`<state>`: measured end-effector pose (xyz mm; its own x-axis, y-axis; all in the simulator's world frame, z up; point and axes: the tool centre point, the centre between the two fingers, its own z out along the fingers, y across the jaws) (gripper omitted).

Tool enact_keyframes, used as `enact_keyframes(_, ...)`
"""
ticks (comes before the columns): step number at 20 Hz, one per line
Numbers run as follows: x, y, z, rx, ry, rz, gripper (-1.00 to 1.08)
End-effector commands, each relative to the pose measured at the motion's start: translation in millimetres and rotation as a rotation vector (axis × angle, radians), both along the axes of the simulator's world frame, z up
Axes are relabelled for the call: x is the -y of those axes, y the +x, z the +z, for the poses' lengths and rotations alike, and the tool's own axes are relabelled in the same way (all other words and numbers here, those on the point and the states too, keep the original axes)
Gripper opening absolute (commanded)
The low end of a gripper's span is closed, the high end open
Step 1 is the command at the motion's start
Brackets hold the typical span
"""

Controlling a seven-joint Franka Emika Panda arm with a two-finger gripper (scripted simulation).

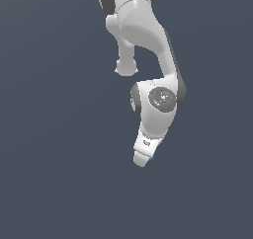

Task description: Pick up the object and move it to a goal position.

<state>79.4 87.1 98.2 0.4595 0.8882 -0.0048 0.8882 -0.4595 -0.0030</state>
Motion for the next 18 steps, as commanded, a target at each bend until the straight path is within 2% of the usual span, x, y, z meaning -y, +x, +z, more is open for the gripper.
enact_keyframes(1,-2.2,2.5,-1.6,0.002,0.001,0.036,1.00)
enact_keyframes(11,-4.2,4.7,-5.1,0.004,0.003,0.069,1.00)
enact_keyframes(18,-4.5,3.8,-36.4,0.005,0.003,0.072,1.00)
